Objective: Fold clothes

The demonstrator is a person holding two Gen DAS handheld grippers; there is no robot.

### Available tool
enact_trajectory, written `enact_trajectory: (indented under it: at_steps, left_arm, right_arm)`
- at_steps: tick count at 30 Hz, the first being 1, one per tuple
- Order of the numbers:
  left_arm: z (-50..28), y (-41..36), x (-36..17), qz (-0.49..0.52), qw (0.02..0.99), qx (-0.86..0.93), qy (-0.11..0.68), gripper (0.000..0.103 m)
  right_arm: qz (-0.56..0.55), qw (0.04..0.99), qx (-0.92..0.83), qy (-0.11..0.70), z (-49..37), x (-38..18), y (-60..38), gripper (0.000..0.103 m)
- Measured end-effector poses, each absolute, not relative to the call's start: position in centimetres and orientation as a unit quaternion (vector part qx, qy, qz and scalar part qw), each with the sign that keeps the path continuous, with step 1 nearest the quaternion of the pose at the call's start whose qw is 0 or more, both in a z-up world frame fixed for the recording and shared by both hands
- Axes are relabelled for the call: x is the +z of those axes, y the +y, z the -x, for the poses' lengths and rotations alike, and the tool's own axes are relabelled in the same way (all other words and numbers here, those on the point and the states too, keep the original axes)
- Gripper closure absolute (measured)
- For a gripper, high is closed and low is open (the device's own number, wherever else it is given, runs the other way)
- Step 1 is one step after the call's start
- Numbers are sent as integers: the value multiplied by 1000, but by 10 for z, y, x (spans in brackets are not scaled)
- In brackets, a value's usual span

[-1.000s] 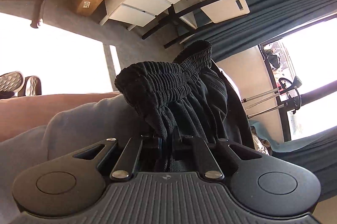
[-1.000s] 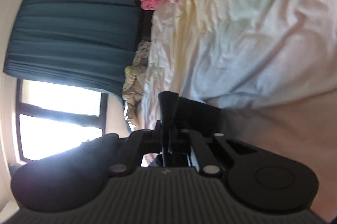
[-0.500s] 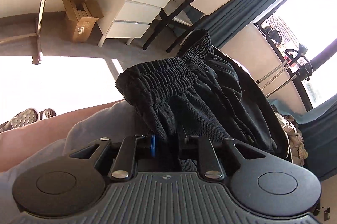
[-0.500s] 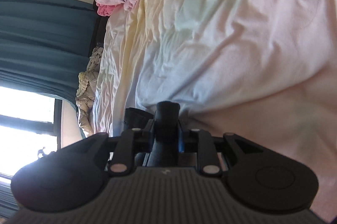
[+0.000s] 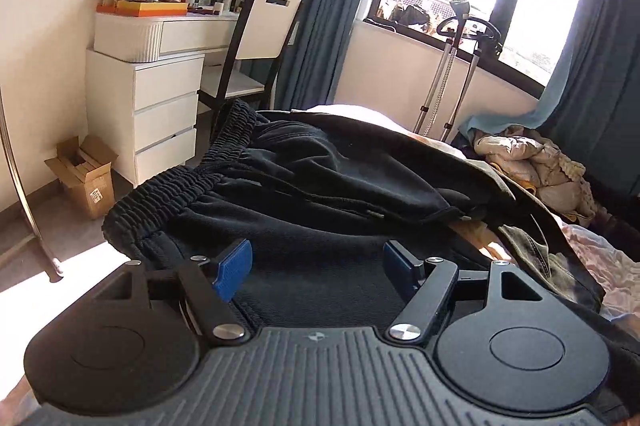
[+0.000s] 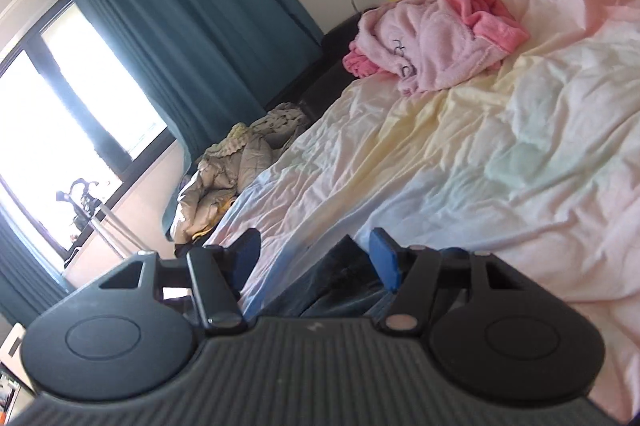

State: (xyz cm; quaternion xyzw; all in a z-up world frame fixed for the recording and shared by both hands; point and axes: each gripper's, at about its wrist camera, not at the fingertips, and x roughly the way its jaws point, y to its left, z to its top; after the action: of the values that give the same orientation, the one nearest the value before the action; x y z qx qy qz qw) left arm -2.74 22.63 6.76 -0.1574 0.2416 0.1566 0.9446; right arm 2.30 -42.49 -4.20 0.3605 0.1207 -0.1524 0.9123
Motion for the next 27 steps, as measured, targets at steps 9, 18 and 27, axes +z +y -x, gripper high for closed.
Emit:
enact_trajectory:
  at_steps: [9, 18, 27]
  left_arm:
    - [-45, 59, 52, 112, 956, 39, 267, 27]
    - [-97, 3, -23, 71, 953, -26, 294, 27]
    - [-132, 16, -53, 91, 946, -32, 310, 27]
  right_arm:
    - [-268, 940, 35, 210, -80, -50, -325, 41]
    - [-244, 930, 69, 268, -185, -72, -306, 42]
    - [-268, 894, 39, 357, -301, -118, -294, 45]
